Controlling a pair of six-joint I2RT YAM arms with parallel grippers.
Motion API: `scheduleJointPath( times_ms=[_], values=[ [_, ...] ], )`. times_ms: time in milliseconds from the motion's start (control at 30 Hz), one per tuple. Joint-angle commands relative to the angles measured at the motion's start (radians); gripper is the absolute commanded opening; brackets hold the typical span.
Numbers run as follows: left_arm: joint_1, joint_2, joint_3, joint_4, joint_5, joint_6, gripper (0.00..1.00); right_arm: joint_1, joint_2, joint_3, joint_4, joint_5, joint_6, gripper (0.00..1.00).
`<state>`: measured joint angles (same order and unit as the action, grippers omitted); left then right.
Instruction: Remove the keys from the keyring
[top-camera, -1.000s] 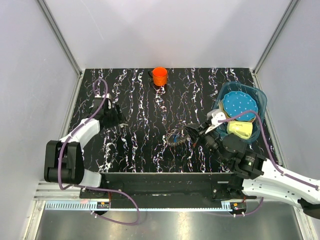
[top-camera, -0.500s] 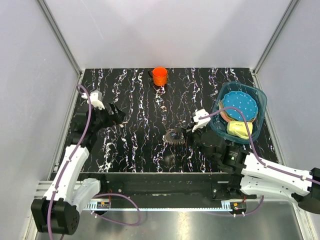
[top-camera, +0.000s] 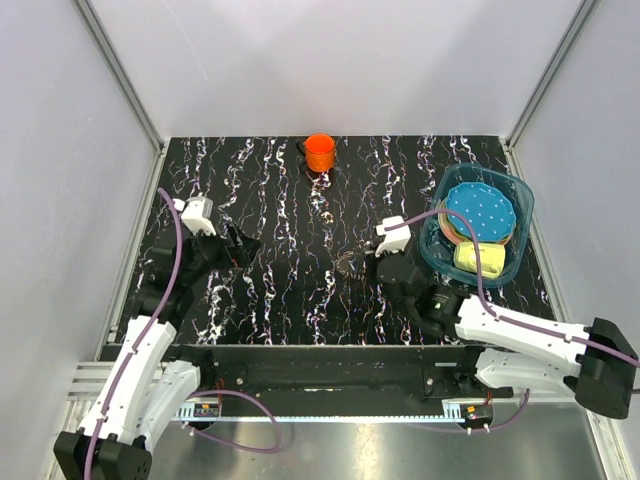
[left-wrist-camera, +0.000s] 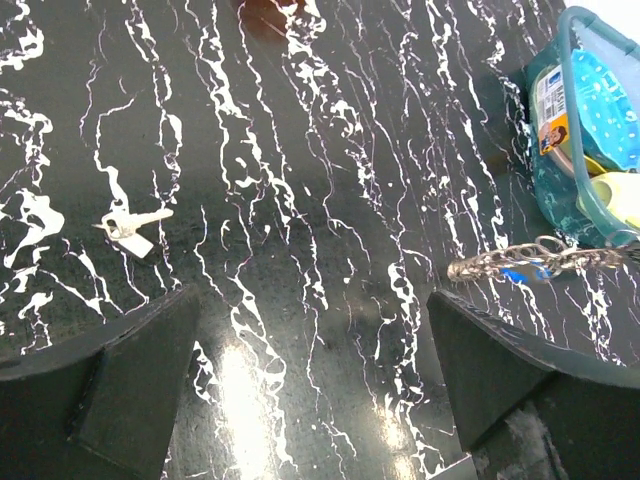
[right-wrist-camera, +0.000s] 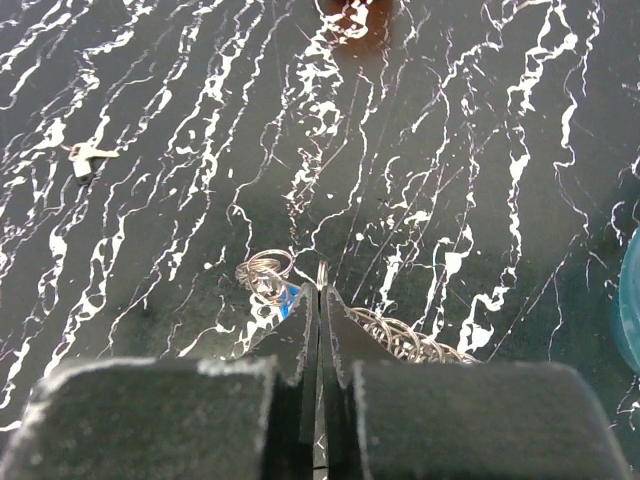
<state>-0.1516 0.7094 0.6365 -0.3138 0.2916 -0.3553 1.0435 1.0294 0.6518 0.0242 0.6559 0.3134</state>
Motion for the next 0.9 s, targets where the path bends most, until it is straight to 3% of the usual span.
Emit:
scheduleJointPath(
  times_ms=[0, 333, 567, 667, 700, 733, 800, 833, 867],
  values=[
    [-0.026, -0.036, 0.003, 0.030, -0.029, 0.006, 0.99, -0.049, 0.055, -0.021, 0.147, 0.016, 0.069, 0.00],
    [-0.063, -0.039, 0.014, 0.009, -0.078, 0.007, 0.99, -0.267, 0.300, 0.034, 0.364, -0.097, -0.025, 0.00],
    [-0.063, -0.033, 0.015, 0.008, -0.098, 0.007, 0.99, -0.411, 0.489, 0.146, 0.385, -0.182, -0.043, 0.00],
    [-0.063, -0.028, 0.015, 0.009, -0.103, 0.003, 0.99, -0.453, 0.558, 0.195, 0.381, -0.228, -0.056, 0.04],
    [-0.063, -0.027, 0.015, 0.007, -0.106, 0.004, 0.99, -0.456, 0.569, 0.210, 0.352, -0.236, -0.066, 0.08],
    [-0.063, -0.027, 0.018, 0.008, -0.106, 0.004, 0.99, -0.458, 0.566, 0.236, 0.335, -0.264, -0.083, 0.20],
    [-0.063, -0.025, 0.019, 0.007, -0.103, 0.006, 0.99, -0.456, 0.529, 0.256, 0.260, -0.300, -0.085, 0.33],
    [-0.063, -0.030, 0.019, 0.007, -0.100, 0.006, 0.99, -0.456, 0.508, 0.258, 0.240, -0.340, -0.083, 0.47],
    [-0.063, -0.030, 0.019, 0.007, -0.100, 0.004, 0.99, -0.456, 0.451, 0.250, 0.220, -0.360, -0.076, 0.55]
  ],
)
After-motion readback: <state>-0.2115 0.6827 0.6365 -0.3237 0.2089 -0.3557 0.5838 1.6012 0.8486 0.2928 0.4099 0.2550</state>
